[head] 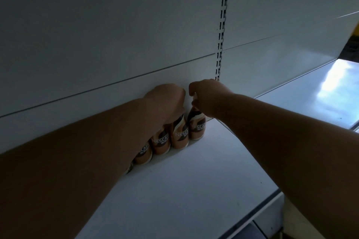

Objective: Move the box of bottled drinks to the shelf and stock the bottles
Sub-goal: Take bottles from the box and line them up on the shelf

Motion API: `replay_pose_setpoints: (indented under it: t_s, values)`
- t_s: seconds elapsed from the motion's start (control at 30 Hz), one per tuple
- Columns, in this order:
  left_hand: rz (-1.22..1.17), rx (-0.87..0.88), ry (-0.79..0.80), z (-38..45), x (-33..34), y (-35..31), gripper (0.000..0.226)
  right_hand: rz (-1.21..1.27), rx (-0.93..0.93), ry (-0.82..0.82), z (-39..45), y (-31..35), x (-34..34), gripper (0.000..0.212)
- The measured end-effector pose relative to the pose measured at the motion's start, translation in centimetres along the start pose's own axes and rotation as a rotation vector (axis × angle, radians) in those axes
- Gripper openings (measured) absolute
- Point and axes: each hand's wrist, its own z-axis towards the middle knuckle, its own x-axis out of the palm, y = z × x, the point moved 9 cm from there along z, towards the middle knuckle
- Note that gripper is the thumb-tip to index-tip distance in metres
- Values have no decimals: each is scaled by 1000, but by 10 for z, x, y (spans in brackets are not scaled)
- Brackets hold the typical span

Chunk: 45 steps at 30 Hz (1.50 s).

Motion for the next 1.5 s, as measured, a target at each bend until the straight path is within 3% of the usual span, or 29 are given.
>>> replay_pose_setpoints:
  t_s: [0.33,0.57,0.97,1.5]
  values:
    - [41,-26,-14,0,-8,-3,6,-49,-27,9,10,0,7,23]
    - [-29,1,-115,-6,-16,1,12,-6,-58,20,12,3,6,32]
    - [28,52,-142,0,-9,0,19,-5,-14,9,22,-1,9,38]
    - [45,-20,-148,-8,-11,-1,23,87,0,-71,13,0,1,34]
